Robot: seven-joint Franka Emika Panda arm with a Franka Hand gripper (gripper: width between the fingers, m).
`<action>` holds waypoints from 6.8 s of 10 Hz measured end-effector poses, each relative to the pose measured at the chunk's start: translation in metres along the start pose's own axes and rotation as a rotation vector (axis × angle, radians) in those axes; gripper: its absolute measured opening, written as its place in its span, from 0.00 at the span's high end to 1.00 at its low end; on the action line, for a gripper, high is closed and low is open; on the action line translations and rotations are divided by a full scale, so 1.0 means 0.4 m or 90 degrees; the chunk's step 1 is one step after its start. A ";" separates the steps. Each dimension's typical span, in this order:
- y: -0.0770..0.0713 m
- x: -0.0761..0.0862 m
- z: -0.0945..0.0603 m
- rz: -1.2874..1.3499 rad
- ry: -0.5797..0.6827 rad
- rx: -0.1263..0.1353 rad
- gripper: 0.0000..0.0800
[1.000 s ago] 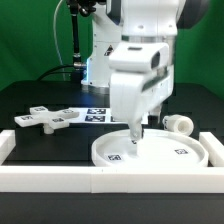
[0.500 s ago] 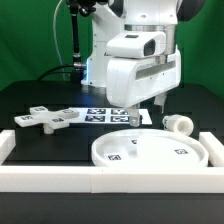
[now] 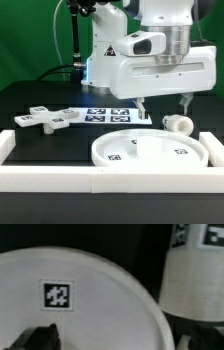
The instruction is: Assemble round table
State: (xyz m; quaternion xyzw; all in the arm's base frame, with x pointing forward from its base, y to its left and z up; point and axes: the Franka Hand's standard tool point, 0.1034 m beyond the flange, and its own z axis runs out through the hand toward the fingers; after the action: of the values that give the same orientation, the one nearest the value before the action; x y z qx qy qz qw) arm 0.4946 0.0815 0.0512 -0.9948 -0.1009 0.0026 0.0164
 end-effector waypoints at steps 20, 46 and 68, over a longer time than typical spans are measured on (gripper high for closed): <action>-0.095 -0.075 0.108 0.098 -0.647 0.020 0.19; 0.029 0.092 -0.118 0.016 -0.152 0.029 0.49; 0.142 0.164 -0.112 -0.023 0.200 -0.031 0.49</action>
Offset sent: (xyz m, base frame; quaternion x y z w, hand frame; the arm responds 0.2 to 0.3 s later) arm 0.0000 0.0000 0.0000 0.0000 -0.0650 0.0000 0.9979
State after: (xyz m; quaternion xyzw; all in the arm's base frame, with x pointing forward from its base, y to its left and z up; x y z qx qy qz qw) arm 0.5708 0.0375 0.0941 -0.9810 -0.1148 -0.1561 0.0083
